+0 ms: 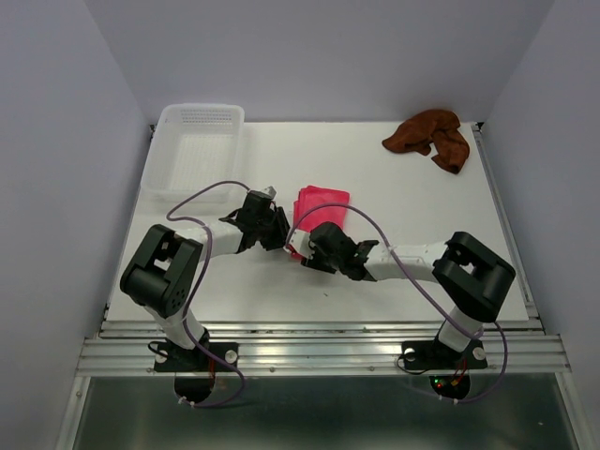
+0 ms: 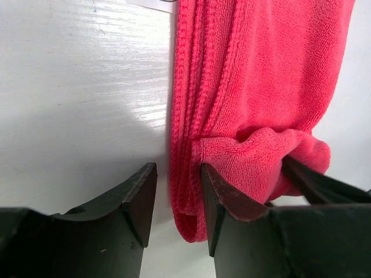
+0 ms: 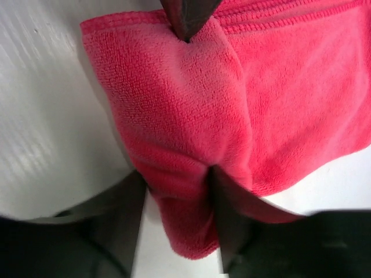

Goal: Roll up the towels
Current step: Roll the towel

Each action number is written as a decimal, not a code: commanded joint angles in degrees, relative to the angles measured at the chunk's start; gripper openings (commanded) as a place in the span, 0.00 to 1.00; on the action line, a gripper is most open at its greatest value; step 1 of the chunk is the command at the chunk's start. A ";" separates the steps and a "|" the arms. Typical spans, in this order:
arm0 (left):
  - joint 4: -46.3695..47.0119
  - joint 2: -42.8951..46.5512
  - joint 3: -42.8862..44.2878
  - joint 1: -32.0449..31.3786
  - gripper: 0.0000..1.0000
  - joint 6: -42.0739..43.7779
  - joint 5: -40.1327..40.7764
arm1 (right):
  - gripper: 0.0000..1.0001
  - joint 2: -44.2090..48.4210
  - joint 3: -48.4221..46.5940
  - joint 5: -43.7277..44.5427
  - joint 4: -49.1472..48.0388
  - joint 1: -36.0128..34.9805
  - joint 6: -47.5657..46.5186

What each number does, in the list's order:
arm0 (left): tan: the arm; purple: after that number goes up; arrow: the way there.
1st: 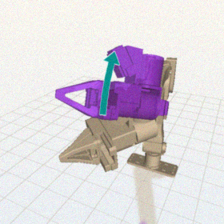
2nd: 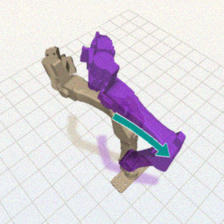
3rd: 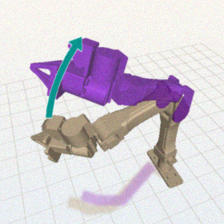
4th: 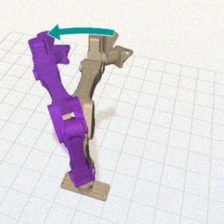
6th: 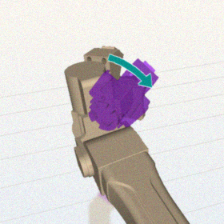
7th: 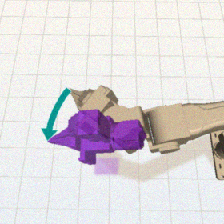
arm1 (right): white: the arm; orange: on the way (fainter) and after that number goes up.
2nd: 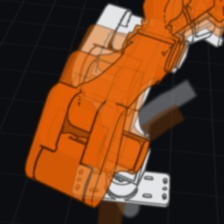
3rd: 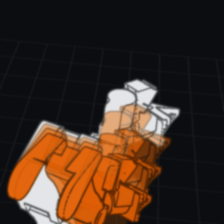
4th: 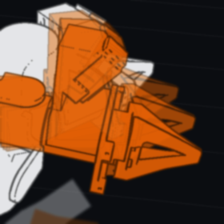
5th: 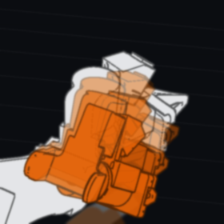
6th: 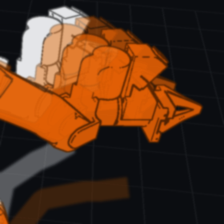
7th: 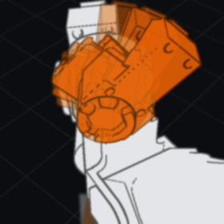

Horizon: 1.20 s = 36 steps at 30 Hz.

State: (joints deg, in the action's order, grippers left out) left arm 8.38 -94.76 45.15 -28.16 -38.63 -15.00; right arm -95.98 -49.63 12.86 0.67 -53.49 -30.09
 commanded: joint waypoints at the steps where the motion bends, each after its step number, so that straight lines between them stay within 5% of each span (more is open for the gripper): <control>1: -1.53 1.50 1.70 -0.23 0.47 0.92 -0.11 | 0.42 -2.28 0.67 1.55 -4.97 0.23 0.46; 2: -1.87 2.90 1.70 -0.23 0.48 0.93 0.06 | 0.20 -2.36 0.58 1.46 -5.23 0.23 0.81; 5: -4.15 6.51 1.79 -0.05 0.51 1.10 0.50 | 0.12 -1.40 -3.79 -1.16 2.17 0.23 5.01; 11: -10.38 14.24 0.91 0.30 0.72 0.75 4.00 | 0.14 2.21 -14.44 -18.34 16.19 0.23 20.66; 17: -13.21 23.02 -1.20 0.74 0.86 -2.41 8.32 | 0.10 -3.23 -18.31 -25.16 22.26 0.76 28.22; 29: -27.01 28.13 -2.33 2.67 0.94 -6.36 20.71 | 0.09 -15.10 -26.74 -54.60 22.10 10.07 40.27; 36: -20.96 31.12 -7.78 5.14 0.99 -6.81 13.01 | 0.08 -21.86 -28.24 -63.56 21.84 14.12 47.65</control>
State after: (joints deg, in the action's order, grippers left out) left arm -15.73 -65.76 40.03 -23.77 -45.04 2.17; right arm -114.59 -75.40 -42.26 21.85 -40.71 11.88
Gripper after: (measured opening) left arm 0.986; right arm 0.197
